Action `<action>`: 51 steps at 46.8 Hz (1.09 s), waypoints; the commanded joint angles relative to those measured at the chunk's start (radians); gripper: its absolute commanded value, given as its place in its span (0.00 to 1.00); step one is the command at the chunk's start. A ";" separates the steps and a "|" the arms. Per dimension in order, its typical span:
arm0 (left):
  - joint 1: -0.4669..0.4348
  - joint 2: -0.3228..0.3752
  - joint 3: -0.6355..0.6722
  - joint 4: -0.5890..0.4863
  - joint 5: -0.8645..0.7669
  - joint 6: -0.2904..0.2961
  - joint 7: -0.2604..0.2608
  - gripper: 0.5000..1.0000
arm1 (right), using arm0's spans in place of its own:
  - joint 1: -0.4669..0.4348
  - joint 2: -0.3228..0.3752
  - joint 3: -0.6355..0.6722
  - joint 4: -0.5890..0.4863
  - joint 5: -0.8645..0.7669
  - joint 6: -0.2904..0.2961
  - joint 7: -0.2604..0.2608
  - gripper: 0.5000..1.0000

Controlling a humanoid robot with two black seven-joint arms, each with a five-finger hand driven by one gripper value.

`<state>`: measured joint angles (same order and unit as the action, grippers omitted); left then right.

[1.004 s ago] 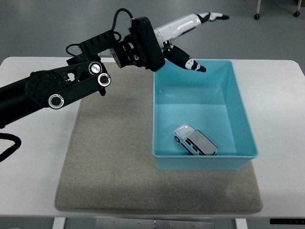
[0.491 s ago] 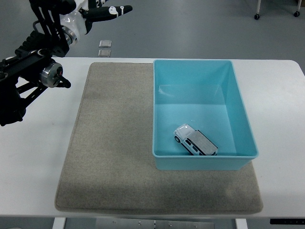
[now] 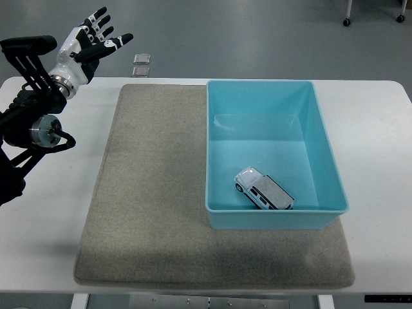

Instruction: Left hand put the white car in the blue box

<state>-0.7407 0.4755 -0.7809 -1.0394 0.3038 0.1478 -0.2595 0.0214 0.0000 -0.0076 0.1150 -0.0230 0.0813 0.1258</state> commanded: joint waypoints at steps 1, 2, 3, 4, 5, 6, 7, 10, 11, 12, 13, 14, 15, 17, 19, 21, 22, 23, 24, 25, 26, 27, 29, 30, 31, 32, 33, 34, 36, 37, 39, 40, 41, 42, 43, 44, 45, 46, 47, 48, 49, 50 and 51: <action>0.033 0.000 -0.032 0.013 0.000 -0.019 -0.001 1.00 | 0.000 0.000 0.000 0.000 0.000 0.000 0.000 0.87; 0.040 0.000 -0.035 0.015 0.000 -0.019 -0.001 1.00 | 0.000 0.000 0.000 0.000 0.000 0.000 0.000 0.87; 0.044 0.000 -0.040 0.016 0.000 -0.020 -0.003 1.00 | 0.000 0.000 0.000 0.000 0.000 0.000 0.000 0.87; 0.050 0.000 -0.043 0.019 0.000 -0.020 -0.003 1.00 | 0.000 0.000 0.000 0.000 0.000 0.000 0.000 0.87; 0.055 0.000 -0.047 0.021 0.000 -0.022 -0.004 1.00 | 0.000 0.000 0.000 0.000 0.000 0.000 0.000 0.87; 0.060 0.000 -0.052 0.021 0.000 -0.024 -0.006 1.00 | 0.000 0.000 0.000 0.000 0.000 0.000 0.000 0.87; 0.066 0.000 -0.057 0.021 0.000 -0.025 -0.009 1.00 | 0.000 0.000 0.000 0.000 0.000 0.000 0.000 0.87; 0.084 0.000 -0.075 0.021 0.000 -0.039 -0.010 1.00 | 0.000 0.000 0.000 0.000 0.000 0.000 0.000 0.87; 0.092 0.000 -0.080 0.021 0.000 -0.043 -0.010 1.00 | 0.000 0.000 0.000 0.000 0.000 0.000 0.000 0.87; 0.099 0.000 -0.086 0.019 0.000 -0.047 -0.010 1.00 | 0.000 0.000 0.000 0.000 0.000 0.000 0.000 0.87; 0.106 0.000 -0.092 0.019 0.000 -0.053 -0.010 1.00 | 0.000 0.000 0.000 0.000 0.000 0.000 0.000 0.87; 0.112 0.000 -0.096 0.016 0.000 -0.057 -0.010 1.00 | 0.000 0.000 0.000 0.000 0.000 0.000 0.000 0.87; 0.118 0.002 -0.104 0.015 0.001 -0.060 -0.010 1.00 | 0.000 0.000 0.000 0.000 0.000 0.000 0.000 0.87; 0.132 0.000 -0.110 0.013 0.000 -0.065 -0.012 1.00 | 0.000 0.000 0.000 -0.001 0.000 0.000 0.000 0.87; 0.142 0.000 -0.118 0.012 0.001 -0.068 -0.012 1.00 | 0.000 0.000 0.000 0.000 0.000 0.000 0.000 0.88; 0.147 0.000 -0.121 0.010 0.000 -0.071 -0.015 1.00 | 0.000 0.000 0.000 0.000 0.000 0.000 0.000 0.87; 0.149 0.000 -0.123 0.010 0.000 -0.071 -0.020 1.00 | 0.000 0.000 0.000 0.000 0.000 0.000 0.000 0.87; 0.149 0.000 -0.123 0.010 0.000 -0.071 -0.023 1.00 | 0.000 0.000 0.000 0.000 0.000 0.000 0.000 0.87; 0.152 0.000 -0.123 0.010 0.000 -0.071 -0.026 1.00 | 0.000 0.000 0.000 0.000 0.000 0.000 0.000 0.87; 0.153 0.000 -0.123 0.010 0.000 -0.071 -0.027 1.00 | 0.000 0.000 0.000 0.000 0.000 0.000 0.000 0.87; 0.156 0.000 -0.123 0.010 0.000 -0.071 -0.029 1.00 | 0.000 0.000 0.000 0.000 0.000 0.000 0.000 0.87; 0.156 0.000 -0.123 0.010 0.000 -0.071 -0.030 1.00 | 0.000 0.000 0.000 0.000 0.000 0.000 0.000 0.87; 0.158 0.000 -0.124 0.010 0.000 -0.071 -0.030 1.00 | 0.000 0.000 0.001 0.000 0.000 0.000 0.000 0.87; 0.158 0.000 -0.126 0.012 0.000 -0.071 -0.030 1.00 | 0.002 0.000 0.002 0.000 0.003 0.000 0.000 0.87; 0.158 0.000 -0.127 0.012 0.000 -0.071 -0.030 1.00 | 0.000 0.000 0.003 0.000 0.005 0.002 0.000 0.87; 0.158 0.000 -0.129 0.012 0.000 -0.071 -0.030 1.00 | 0.000 0.000 0.003 0.003 0.003 0.003 0.000 0.87; 0.158 0.000 -0.130 0.012 0.000 -0.071 -0.030 1.00 | 0.000 0.000 0.003 0.005 0.003 0.008 0.000 0.87; 0.158 0.000 -0.132 0.012 0.000 -0.071 -0.030 1.00 | 0.000 0.000 0.003 0.008 0.003 0.008 0.000 0.87; 0.158 0.000 -0.133 0.012 0.000 -0.071 -0.030 1.00 | 0.000 0.000 0.003 0.014 0.002 0.011 0.000 0.87; 0.158 0.000 -0.135 0.012 0.000 -0.071 -0.030 1.00 | 0.000 0.000 0.003 0.017 0.002 0.012 0.000 0.87; 0.158 0.000 -0.135 0.010 0.000 -0.071 -0.030 1.00 | 0.000 0.000 0.002 0.018 0.002 0.014 0.000 0.87; 0.158 0.000 -0.135 0.012 0.000 -0.071 -0.030 1.00 | 0.000 0.000 0.002 0.017 0.002 0.012 0.000 0.87; 0.158 0.000 -0.135 0.012 0.001 -0.071 -0.032 1.00 | 0.000 0.000 0.002 0.017 0.003 0.006 0.000 0.87; 0.158 0.000 -0.135 0.012 0.000 -0.071 -0.032 1.00 | 0.000 0.000 0.003 0.012 0.006 0.002 0.000 0.87; 0.158 0.000 -0.135 0.012 0.000 -0.071 -0.032 1.00 | 0.000 0.000 0.003 0.009 0.005 0.002 0.000 0.87; 0.158 -0.002 -0.135 0.012 0.000 -0.071 -0.032 1.00 | 0.000 0.000 0.005 0.008 0.005 0.002 0.000 0.87; 0.158 -0.002 -0.135 0.012 0.000 -0.071 -0.032 1.00 | 0.000 0.000 0.003 0.008 0.003 0.002 0.000 0.87; 0.158 -0.002 -0.135 0.012 0.001 -0.071 -0.032 1.00 | 0.000 0.000 0.003 0.009 0.002 0.002 0.000 0.87; 0.158 -0.003 -0.136 0.010 0.001 -0.071 -0.032 1.00 | 0.000 0.000 0.002 0.014 0.000 0.003 0.000 0.87; 0.158 -0.005 -0.136 0.010 0.000 -0.071 -0.032 1.00 | 0.000 0.000 0.002 0.017 0.000 0.009 0.000 0.87; 0.158 -0.006 -0.135 0.010 0.000 -0.071 -0.032 1.00 | 0.002 0.000 0.002 0.017 0.000 0.009 0.000 0.87; 0.158 -0.006 -0.135 0.012 0.000 -0.071 -0.032 1.00 | 0.003 0.000 0.002 0.017 0.000 0.009 -0.002 0.87; 0.158 -0.008 -0.135 0.010 0.000 -0.071 -0.032 1.00 | 0.003 0.000 0.002 0.017 -0.002 0.011 -0.003 0.87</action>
<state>-0.5829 0.4709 -0.9169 -1.0280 0.3042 0.0765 -0.2914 0.0217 0.0000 -0.0055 0.1302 -0.0214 0.0877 0.1258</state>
